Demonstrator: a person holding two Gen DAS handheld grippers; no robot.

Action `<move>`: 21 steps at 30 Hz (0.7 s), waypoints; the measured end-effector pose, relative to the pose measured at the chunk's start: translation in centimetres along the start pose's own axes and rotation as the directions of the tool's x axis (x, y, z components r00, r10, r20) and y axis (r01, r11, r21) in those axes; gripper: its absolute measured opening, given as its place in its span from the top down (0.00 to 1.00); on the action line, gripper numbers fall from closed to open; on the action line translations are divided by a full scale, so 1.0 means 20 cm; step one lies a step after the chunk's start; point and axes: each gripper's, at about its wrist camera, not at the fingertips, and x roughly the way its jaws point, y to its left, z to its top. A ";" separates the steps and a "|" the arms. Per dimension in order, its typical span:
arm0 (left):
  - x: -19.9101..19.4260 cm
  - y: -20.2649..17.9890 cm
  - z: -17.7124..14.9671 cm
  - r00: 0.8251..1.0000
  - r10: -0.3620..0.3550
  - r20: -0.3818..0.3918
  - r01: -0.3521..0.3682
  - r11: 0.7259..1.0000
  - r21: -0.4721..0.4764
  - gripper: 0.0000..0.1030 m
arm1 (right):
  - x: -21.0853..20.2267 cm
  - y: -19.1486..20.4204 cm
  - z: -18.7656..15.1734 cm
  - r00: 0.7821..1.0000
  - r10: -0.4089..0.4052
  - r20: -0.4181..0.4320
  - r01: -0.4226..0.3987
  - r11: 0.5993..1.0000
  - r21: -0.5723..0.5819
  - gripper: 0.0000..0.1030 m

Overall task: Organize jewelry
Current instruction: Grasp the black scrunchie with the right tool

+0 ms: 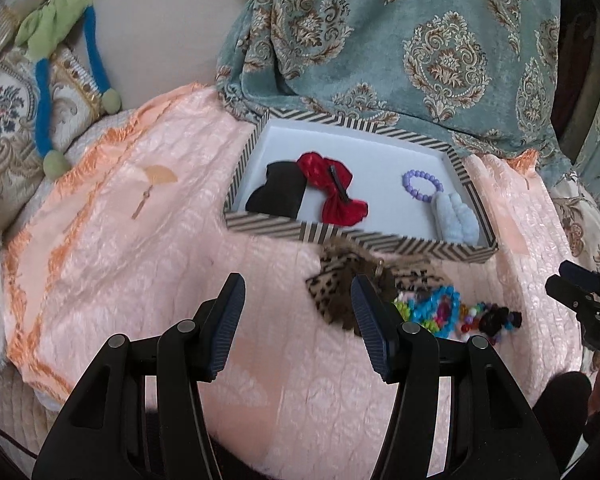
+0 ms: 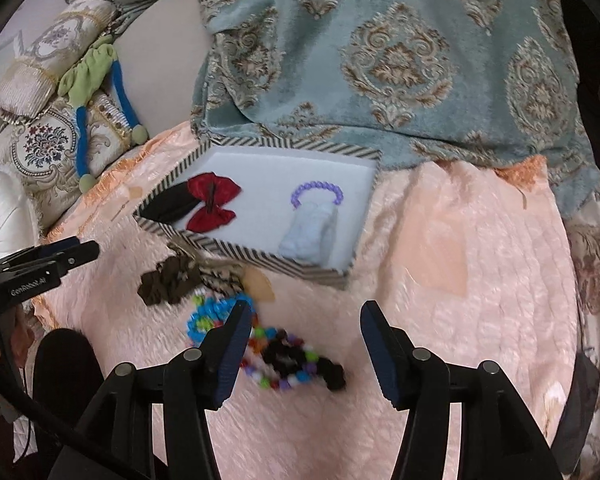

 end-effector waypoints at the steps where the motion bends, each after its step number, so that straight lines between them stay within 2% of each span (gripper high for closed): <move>1: 0.00 0.01 -0.02 1.000 -0.003 -0.008 0.003 1.000 -0.006 0.46 | 0.00 -0.01 -0.01 1.000 -0.002 -0.005 0.002 1.000 0.005 0.48; 6: 0.02 0.03 -0.07 0.999 -0.017 -0.037 0.016 0.999 -0.035 0.46 | 0.02 -0.09 -0.09 0.999 -0.011 -0.043 0.012 1.000 0.026 0.48; 10: 0.04 0.03 -0.08 0.998 -0.024 -0.053 0.022 0.999 -0.043 0.46 | 0.07 -0.09 -0.14 0.996 0.018 -0.082 -0.017 1.000 0.015 0.48; 14: 0.04 0.01 -0.08 0.998 -0.027 -0.054 0.025 0.999 -0.034 0.46 | 0.12 -0.05 -0.15 0.994 0.033 -0.107 -0.035 0.999 -0.015 0.48; 17: 0.05 0.02 -0.08 0.998 -0.030 -0.057 0.028 0.999 -0.036 0.46 | 0.13 -0.08 -0.14 0.993 0.038 -0.109 -0.038 0.999 0.004 0.48; 21: 0.06 0.04 -0.07 0.998 -0.031 -0.061 0.028 0.998 -0.050 0.46 | 0.15 -0.17 -0.15 0.991 -0.024 -0.134 0.026 1.000 0.014 0.48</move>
